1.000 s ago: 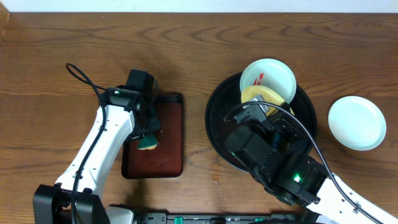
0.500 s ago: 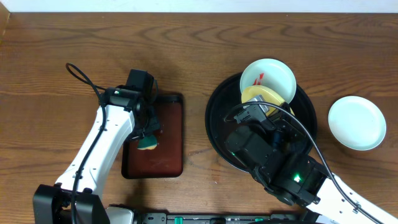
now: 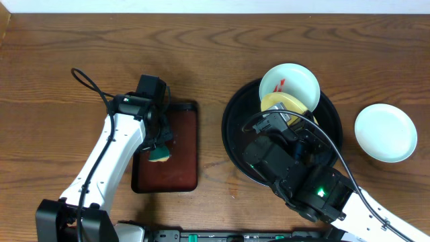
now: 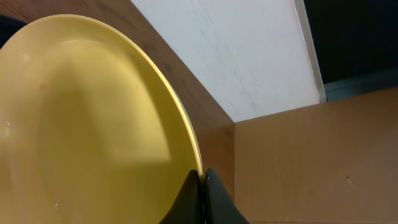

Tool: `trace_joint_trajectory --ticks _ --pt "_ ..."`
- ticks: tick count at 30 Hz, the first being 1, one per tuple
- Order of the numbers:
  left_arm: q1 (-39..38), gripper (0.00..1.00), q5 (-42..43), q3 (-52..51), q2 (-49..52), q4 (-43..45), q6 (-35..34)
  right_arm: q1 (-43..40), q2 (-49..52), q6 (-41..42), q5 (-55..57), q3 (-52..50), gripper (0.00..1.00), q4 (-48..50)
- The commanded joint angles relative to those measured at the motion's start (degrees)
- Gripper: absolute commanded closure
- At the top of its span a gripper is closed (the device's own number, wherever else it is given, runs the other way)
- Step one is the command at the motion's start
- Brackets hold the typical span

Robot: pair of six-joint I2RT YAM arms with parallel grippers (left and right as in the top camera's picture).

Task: Clean dirty plates on tray and stack at the side
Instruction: 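Lift the yellow plate edge with the right gripper off the black tray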

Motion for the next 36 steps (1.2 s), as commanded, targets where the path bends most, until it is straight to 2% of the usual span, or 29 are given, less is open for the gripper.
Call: trace_joint_trajectory --ticks 1,13,15,18,20,23,26,28,30,32,34,36 --pt "0.24 0.92 -0.04 -0.02 0.28 -0.11 0.61 0.52 -0.26 -0.07 2.29 1.03 0.99 0.15" --pt "0.24 0.92 -0.04 -0.02 0.28 -0.11 0.61 0.55 -0.26 -0.22 2.29 1.03 0.99 0.17" --pt "0.24 0.92 -0.04 -0.02 0.28 -0.11 0.61 0.68 -0.26 -2.69 2.73 1.03 0.99 -0.13" --pt "0.24 0.92 -0.04 -0.02 0.28 -0.11 0.61 0.35 -0.26 -3.56 9.35 1.03 0.99 1.7" --pt "0.24 0.92 -0.04 -0.02 0.28 -0.09 0.61 1.03 -0.26 -4.0 8.72 1.03 0.99 2.71" --pt "0.24 0.92 -0.04 -0.02 0.28 -0.13 0.61 1.51 -0.26 -10.73 9.44 1.01 0.99 1.81" --pt "0.24 0.92 -0.04 -0.02 0.28 -0.13 0.61 1.42 -0.24 -10.75 7.91 1.01 0.99 4.11" --pt "0.24 0.92 -0.04 -0.02 0.28 -0.13 0.61 2.23 -0.24 -13.53 6.62 1.01 0.99 3.78" --pt "0.24 0.93 -0.04 -0.02 0.28 -0.24 0.61 1.9 -0.26 -12.76 9.79 1.01 0.99 4.79" --pt "0.24 0.92 -0.04 -0.02 0.28 -0.35 0.61 2.14 -0.26 -11.13 7.85 1.01 0.99 6.08" --pt "0.24 0.92 -0.04 -0.02 0.28 -0.33 0.61 3.04 -0.22 -13.62 6.56 1.01 0.99 5.57" --pt "0.24 0.92 -0.04 -0.02 0.28 -0.35 0.61 2.86 -0.15 -12.72 9.66 1.01 0.99 6.6"
